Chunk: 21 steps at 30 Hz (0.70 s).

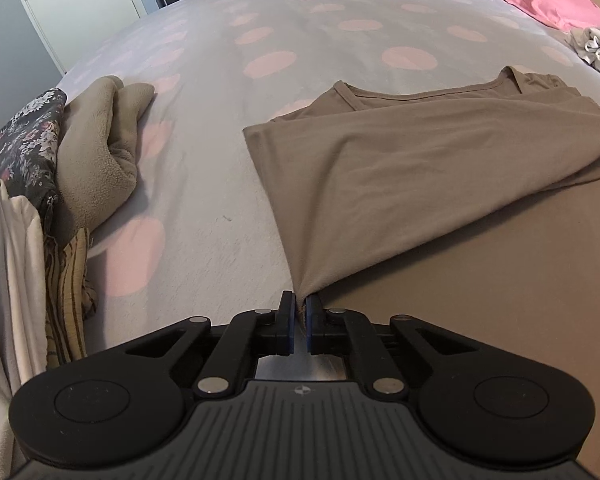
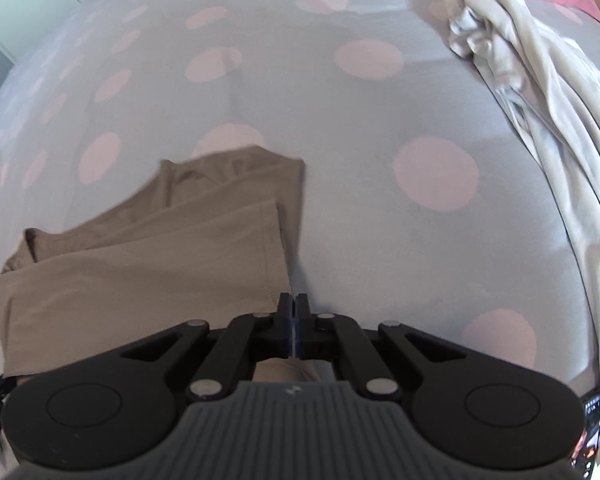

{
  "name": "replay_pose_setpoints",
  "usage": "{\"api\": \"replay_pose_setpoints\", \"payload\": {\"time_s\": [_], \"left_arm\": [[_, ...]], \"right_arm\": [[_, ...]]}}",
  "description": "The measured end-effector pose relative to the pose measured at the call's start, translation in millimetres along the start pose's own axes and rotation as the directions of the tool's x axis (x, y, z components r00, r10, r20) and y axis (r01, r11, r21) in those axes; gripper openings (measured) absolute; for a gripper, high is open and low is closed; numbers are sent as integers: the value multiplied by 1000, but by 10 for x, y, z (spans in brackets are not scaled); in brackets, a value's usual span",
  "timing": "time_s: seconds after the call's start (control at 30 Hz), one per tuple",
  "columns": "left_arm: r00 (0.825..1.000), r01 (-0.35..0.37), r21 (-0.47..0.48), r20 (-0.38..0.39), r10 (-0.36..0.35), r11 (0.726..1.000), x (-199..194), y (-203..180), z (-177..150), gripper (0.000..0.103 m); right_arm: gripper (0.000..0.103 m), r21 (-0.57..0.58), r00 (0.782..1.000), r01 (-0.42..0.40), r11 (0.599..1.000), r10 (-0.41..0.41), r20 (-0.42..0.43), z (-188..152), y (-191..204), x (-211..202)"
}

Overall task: Fold clothes
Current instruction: 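Grasp the shirt edge with the left tool and pull it straight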

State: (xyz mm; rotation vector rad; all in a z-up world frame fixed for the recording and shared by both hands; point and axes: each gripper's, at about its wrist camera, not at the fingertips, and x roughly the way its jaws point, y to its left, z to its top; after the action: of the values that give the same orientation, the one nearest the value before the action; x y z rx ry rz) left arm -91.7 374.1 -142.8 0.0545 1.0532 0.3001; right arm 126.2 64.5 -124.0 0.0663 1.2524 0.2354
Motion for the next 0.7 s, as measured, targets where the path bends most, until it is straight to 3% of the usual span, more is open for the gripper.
{"api": "replay_pose_setpoints", "payload": {"time_s": [0.2,0.33,0.43,0.6,0.7], "left_arm": [[1000,-1,17,-21,1,1000,6,-12,7,4],[999,20,16,-41,-19,1000,-54,60,31,13],[999,46,-2,-29,-46,999,-159,144,64,23],[996,93,-52,21,-92,994,-368,261,193,24],[991,125,-107,56,-119,986,-439,293,296,38]], "right_arm": [[2,-26,999,30,999,-30,-11,-67,-16,199],[3,-22,995,100,995,-100,-6,-47,-89,179],[5,15,996,86,996,-87,30,8,-191,72],[6,39,997,23,999,-26,78,82,-209,-95],[7,-11,996,-27,1000,28,82,52,-79,-149]]}}
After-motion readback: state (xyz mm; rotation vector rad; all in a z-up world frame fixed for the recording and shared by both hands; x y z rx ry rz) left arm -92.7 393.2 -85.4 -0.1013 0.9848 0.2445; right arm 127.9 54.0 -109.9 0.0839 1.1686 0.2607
